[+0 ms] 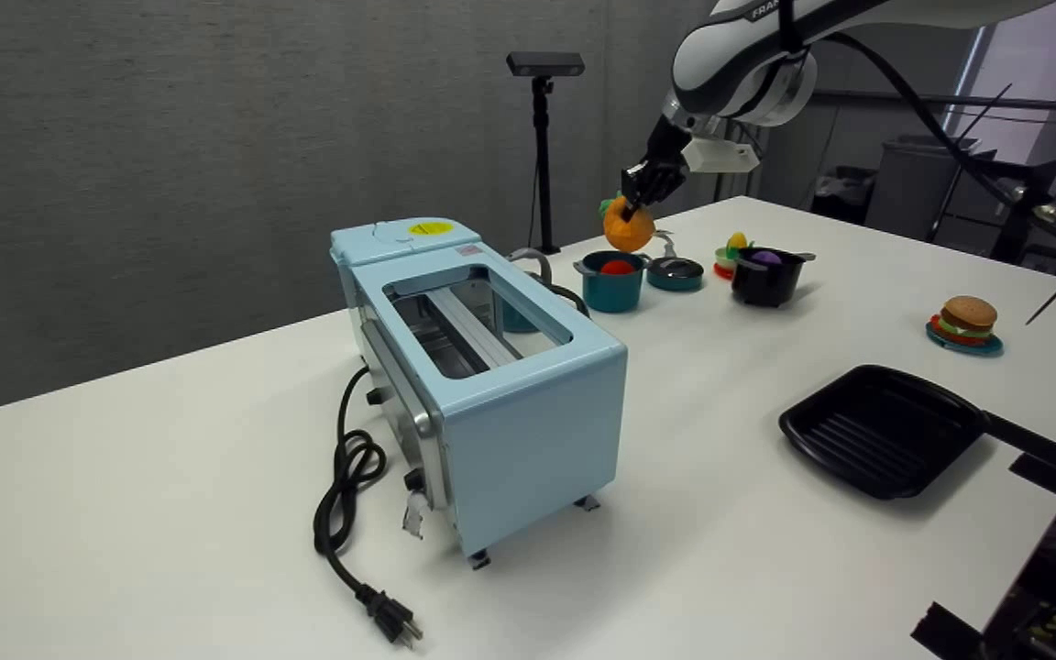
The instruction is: Put the pineapple plush toy in the blue pot
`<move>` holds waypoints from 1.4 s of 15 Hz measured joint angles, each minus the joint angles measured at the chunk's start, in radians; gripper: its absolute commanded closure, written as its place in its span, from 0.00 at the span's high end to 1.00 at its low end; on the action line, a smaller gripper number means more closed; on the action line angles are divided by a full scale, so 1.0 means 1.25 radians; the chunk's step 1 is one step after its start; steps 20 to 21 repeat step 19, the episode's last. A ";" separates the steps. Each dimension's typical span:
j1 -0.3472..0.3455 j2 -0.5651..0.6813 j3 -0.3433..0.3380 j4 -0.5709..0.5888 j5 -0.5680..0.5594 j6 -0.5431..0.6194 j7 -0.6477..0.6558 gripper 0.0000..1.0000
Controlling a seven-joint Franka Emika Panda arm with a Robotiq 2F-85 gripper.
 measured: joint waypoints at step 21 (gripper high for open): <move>-0.006 0.040 -0.003 0.103 -0.005 -0.051 -0.001 1.00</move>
